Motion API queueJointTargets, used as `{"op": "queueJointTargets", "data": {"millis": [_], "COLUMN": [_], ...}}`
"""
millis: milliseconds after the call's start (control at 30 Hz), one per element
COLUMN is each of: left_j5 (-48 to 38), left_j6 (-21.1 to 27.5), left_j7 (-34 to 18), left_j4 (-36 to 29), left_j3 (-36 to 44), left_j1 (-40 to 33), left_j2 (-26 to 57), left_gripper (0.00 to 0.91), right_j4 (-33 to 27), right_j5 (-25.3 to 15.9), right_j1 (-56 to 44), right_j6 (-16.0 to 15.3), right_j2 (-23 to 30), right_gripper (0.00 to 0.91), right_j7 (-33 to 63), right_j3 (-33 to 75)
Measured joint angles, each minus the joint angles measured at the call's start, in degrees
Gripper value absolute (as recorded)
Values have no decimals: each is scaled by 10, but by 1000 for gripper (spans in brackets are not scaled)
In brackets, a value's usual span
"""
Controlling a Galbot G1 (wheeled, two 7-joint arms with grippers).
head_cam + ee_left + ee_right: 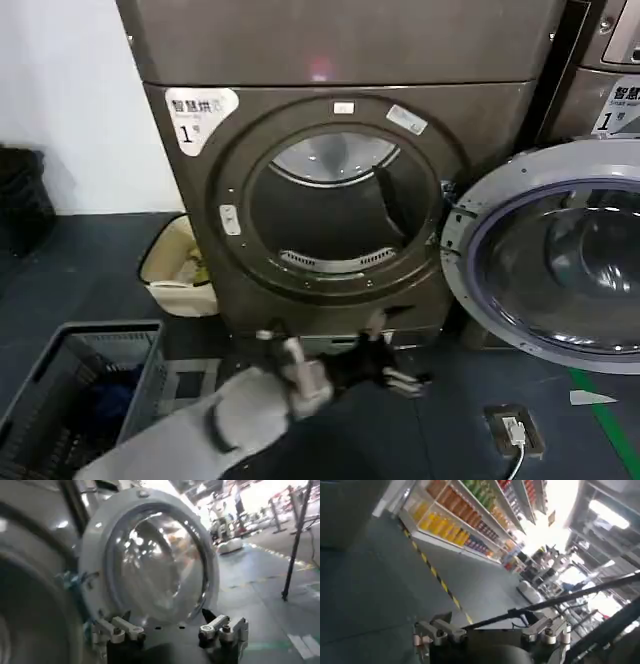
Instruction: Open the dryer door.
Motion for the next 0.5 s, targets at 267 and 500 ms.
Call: {"op": "queueJointTargets", "data": {"millis": [267,500], "left_j5": [-101,-165], "left_j6": [78,124], "left_j7": [-42,-90], "left_j4": [-27,-28], "left_j3": [-187,-325], "left_j1": [148,281], "left_j2": [93,141], "left_gripper": [907,907], "right_j4": [2,4], "right_j5": [-48,-53], "right_j1": [19,31], "right_j6": [-13,-13], "right_j2": [16,28], "right_gripper": [907,907], "right_j7": [1,6], "right_j3": [16,29]}}
